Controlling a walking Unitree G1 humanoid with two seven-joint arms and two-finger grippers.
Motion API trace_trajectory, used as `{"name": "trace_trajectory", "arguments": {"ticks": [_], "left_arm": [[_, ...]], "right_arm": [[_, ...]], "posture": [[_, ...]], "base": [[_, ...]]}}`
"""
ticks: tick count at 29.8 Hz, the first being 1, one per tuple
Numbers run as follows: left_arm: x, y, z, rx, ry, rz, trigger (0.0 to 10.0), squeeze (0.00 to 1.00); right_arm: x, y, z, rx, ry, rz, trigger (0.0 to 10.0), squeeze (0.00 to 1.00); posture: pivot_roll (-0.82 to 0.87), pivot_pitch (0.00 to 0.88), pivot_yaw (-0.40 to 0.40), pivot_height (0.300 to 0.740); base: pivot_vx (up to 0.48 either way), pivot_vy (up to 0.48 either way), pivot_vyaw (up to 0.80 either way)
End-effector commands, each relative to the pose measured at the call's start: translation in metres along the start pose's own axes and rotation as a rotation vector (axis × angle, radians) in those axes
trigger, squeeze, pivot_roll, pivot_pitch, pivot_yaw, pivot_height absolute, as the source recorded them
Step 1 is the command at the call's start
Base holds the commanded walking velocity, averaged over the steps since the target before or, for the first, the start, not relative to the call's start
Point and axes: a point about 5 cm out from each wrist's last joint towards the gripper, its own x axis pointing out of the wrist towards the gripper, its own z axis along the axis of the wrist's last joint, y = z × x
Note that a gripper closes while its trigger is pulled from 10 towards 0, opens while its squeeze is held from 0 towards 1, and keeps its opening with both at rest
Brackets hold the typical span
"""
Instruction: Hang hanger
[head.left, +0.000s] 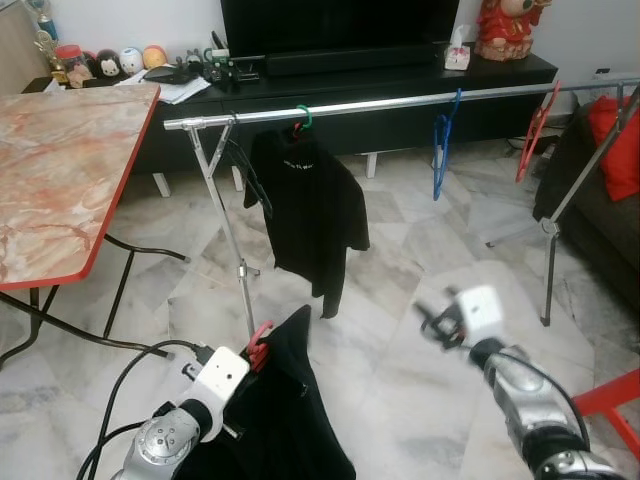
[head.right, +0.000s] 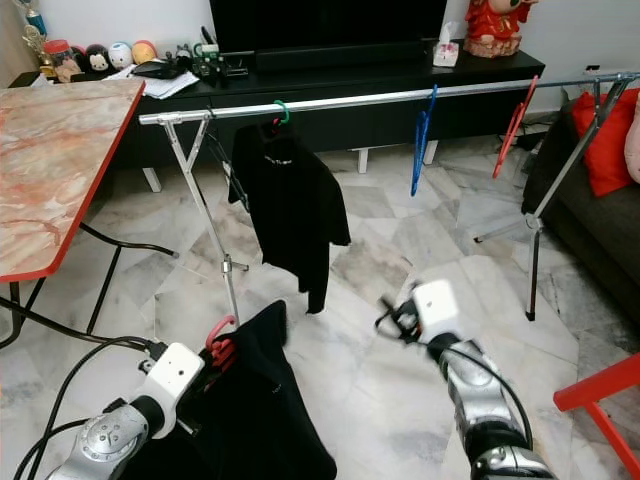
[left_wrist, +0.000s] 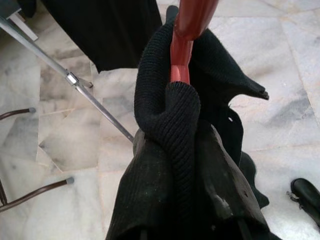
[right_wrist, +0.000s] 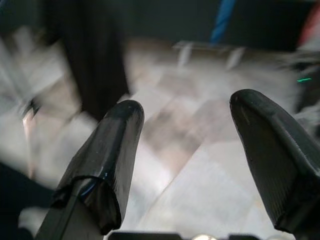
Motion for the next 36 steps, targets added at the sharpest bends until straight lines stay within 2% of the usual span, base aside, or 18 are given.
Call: {"name": "trace_trajectory", "arguments": {"ticks": [1,2,3,4,5,24,36], "left_arm": [[0.002,0.003,0.017,0.028,-0.053,0.006,10.0,0.00],[0.002,0.002,0.017,0.028,-0.053,0.005,10.0,0.00],[0.003,0.002,0.018,0.029,-0.053,0.004,10.0,0.00],[0.003,0.002,0.019,0.031,-0.053,0.004,10.0,0.00],[0.003,0.002,0.019,0.033,-0.055,0.005,10.0,0.00],[0.004,0.001,0.024,0.035,-0.062,0.004,10.0,0.00],[0.005,0.002,0.024,0.032,-0.065,0.006,10.0,0.00]], "right_arm": [[0.001,0.012,0.003,0.040,-0.029,0.009,10.0,0.00],[0.001,0.015,0.003,0.045,-0.032,0.017,10.0,0.00],[0.001,0.019,0.003,0.045,-0.036,0.019,7.6,0.00],[0.001,0.023,0.002,0.041,-0.039,0.018,4.0,0.00],[0.001,0.024,0.002,0.042,-0.042,0.014,0.0,0.00],[-0.001,0.022,0.003,0.049,-0.056,-0.008,0.0,0.00],[-0.002,0.026,0.002,0.062,-0.061,0.015,0.0,0.00]], "posture": [[-0.04,0.000,0.045,0.740],[-0.04,0.000,0.045,0.740],[-0.04,0.000,0.045,0.740],[-0.04,0.000,0.044,0.740],[-0.04,0.000,0.044,0.740],[-0.04,0.000,0.045,0.740],[-0.03,0.000,0.044,0.740]], "base": [[0.000,0.000,0.00],[0.000,0.000,0.00],[0.000,0.000,0.00],[0.000,0.000,0.00],[0.000,0.000,0.00],[0.000,0.000,0.00],[0.000,0.000,0.00]]}}
